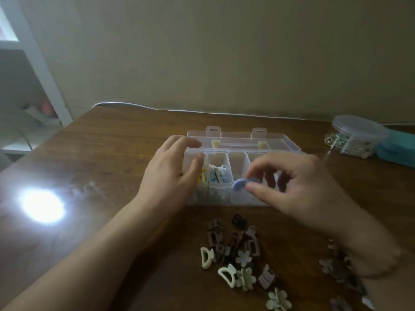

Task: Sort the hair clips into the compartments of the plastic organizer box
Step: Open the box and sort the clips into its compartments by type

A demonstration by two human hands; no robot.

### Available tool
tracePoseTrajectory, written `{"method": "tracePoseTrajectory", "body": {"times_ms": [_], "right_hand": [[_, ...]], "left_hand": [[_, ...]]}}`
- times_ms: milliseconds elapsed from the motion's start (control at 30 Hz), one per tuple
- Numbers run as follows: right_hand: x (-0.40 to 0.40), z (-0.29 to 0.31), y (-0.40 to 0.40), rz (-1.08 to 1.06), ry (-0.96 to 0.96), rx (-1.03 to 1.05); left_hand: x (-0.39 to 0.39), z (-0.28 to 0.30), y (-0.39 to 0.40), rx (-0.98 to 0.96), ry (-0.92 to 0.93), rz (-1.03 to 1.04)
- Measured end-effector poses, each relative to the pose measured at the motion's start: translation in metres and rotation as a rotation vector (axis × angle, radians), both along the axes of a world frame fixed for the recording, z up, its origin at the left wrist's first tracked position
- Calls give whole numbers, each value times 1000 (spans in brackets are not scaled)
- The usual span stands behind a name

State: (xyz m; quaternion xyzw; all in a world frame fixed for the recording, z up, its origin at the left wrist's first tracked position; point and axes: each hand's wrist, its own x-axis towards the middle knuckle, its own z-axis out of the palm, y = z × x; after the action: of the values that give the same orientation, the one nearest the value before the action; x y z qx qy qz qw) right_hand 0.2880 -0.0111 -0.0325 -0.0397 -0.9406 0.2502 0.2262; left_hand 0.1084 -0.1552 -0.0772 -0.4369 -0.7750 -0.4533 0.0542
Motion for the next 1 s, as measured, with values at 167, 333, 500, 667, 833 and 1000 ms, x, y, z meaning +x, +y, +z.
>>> {"method": "tracePoseTrajectory", "body": {"times_ms": [167, 333, 500, 667, 833, 1000], "right_hand": [[-31, -15, -9, -157, 71, 109], [-20, -10, -10, -130, -49, 59], [23, 16, 15, -261, 83, -59], [58, 26, 69, -379, 198, -220], [63, 19, 91, -521, 212, -303], [58, 16, 89, -533, 182, -224]], "left_hand": [[2, 0, 0, -31, 12, -5], [0, -2, 0, -56, 53, 0], [7, 1, -2, -63, 280, -168], [40, 12, -1, -49, 574, -448], [94, 14, 10, -294, 759, -873], [119, 1, 14, -470, 886, -1060]]}}
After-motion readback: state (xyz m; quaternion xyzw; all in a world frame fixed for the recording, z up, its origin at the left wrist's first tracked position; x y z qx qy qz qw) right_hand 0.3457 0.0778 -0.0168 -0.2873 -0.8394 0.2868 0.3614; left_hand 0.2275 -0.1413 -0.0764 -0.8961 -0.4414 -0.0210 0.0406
